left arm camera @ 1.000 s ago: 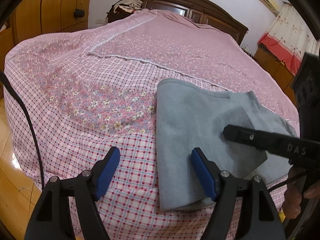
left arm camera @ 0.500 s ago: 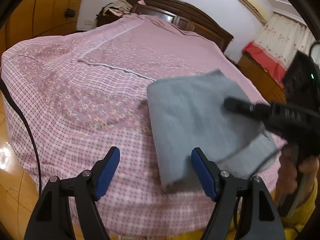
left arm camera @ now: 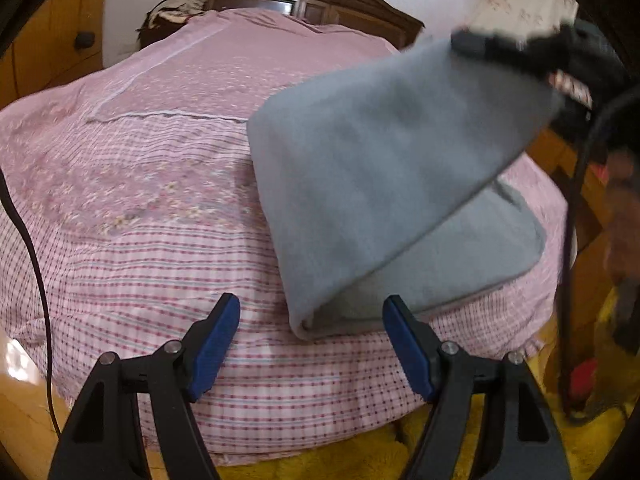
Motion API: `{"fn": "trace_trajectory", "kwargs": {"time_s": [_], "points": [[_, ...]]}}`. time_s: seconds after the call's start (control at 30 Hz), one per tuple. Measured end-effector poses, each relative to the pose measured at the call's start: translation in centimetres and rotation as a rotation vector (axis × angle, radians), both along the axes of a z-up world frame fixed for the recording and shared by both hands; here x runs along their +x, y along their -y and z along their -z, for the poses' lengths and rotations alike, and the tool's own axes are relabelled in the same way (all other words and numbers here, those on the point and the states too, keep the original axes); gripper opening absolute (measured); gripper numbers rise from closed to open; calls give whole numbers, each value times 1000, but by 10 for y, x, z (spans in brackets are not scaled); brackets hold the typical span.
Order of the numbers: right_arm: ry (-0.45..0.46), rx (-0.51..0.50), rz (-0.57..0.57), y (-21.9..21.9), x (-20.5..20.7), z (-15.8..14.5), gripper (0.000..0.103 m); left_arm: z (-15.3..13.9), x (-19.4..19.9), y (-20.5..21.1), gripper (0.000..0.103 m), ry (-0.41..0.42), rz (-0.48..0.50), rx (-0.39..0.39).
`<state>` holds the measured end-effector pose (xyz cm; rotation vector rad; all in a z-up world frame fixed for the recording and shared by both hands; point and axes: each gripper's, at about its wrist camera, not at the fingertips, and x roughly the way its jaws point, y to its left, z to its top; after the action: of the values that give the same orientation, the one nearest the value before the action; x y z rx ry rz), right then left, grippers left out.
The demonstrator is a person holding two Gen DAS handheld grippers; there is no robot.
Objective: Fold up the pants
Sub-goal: 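Lift the gripped edge with the right gripper and fold it over the pants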
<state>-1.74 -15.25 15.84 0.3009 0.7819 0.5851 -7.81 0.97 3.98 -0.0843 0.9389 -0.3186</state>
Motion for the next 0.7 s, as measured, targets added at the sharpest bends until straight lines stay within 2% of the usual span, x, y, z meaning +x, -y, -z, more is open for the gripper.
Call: {"fn": "trace_trajectory", "kwargs": {"time_s": [0.2,0.47,0.7], "points": [[51,-6,45,25,-11,-20,7,0,3,12,77,3,-5,33],[87,-6,109,63,-19,-41,7,0,6,24,77,7,35,44],[112,-29,145,78,-20,-59,7,-10,9,58,77,31,92,36]]}}
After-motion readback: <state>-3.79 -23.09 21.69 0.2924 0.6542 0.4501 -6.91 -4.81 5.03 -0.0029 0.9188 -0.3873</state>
